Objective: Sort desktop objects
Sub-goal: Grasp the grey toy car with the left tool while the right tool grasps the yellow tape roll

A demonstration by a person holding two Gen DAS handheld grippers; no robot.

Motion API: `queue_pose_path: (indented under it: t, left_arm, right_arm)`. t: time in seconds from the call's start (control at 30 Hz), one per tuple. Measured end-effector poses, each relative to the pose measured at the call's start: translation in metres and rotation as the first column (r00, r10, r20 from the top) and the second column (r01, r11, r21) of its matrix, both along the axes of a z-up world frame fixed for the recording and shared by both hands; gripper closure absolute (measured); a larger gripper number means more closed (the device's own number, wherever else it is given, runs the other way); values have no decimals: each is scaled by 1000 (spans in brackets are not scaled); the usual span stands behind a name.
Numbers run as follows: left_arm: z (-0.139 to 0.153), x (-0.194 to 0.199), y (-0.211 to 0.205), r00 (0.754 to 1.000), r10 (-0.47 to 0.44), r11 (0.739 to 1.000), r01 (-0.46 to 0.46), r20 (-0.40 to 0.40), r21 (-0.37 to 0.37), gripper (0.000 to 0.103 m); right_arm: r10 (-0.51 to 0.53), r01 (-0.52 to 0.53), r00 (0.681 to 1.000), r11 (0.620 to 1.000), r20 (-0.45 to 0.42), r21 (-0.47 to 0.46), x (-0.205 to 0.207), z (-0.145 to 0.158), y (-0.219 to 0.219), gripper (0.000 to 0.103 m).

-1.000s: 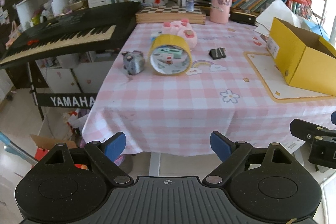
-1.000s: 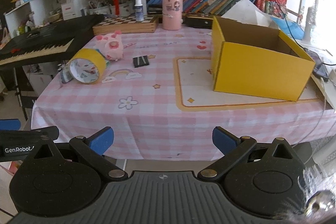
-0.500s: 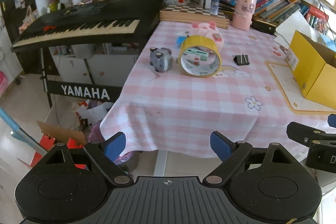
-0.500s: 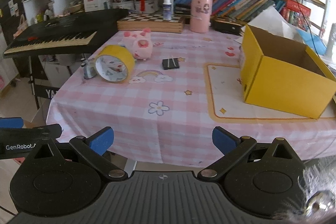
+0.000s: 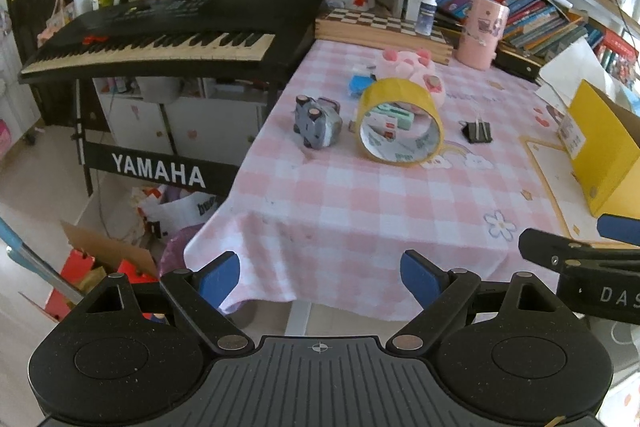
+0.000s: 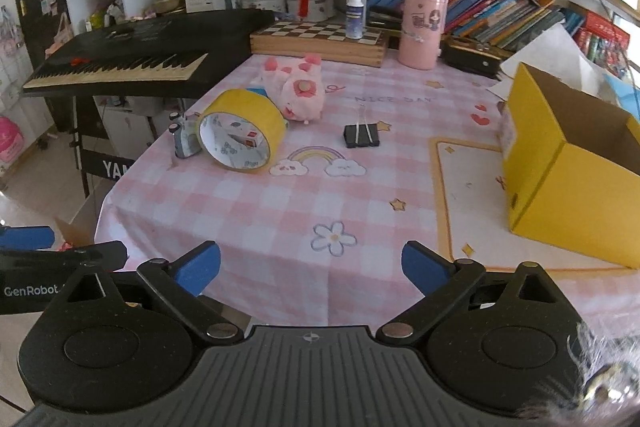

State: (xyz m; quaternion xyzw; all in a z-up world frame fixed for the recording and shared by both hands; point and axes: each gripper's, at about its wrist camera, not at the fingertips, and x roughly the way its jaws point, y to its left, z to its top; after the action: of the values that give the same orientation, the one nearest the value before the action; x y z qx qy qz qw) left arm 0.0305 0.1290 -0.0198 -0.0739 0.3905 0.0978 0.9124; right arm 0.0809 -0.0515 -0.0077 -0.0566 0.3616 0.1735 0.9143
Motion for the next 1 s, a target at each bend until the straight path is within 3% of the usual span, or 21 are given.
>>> queue_pose_path:
  t: [0.27, 0.53, 0.67, 0.8, 1.0]
  left_arm:
    - [-7, 34, 9, 999, 37, 999, -38, -22, -10, 14]
    - [-12, 64, 14, 996, 73, 997, -73, -43, 7, 16]
    - [-13, 77, 18, 995, 94, 996, -93, -45, 10, 16]
    - [-12, 89, 22, 994, 100, 995, -99, -46, 11, 16]
    - [-11, 109, 26, 993, 99, 994, -97, -56, 42, 16]
  right_arm:
    - [55, -56, 998, 998, -29, -13, 40, -7, 14, 13]
    - [127, -127, 991, 992, -51, -6, 81, -12, 28, 40]
    - [171, -171, 984, 985, -50, 4, 98, -12, 35, 41]
    - [210, -209, 976, 978, -62, 18, 116, -16, 45, 49]
    - [211, -209, 976, 977, -51, 38, 148, -21, 59, 50]
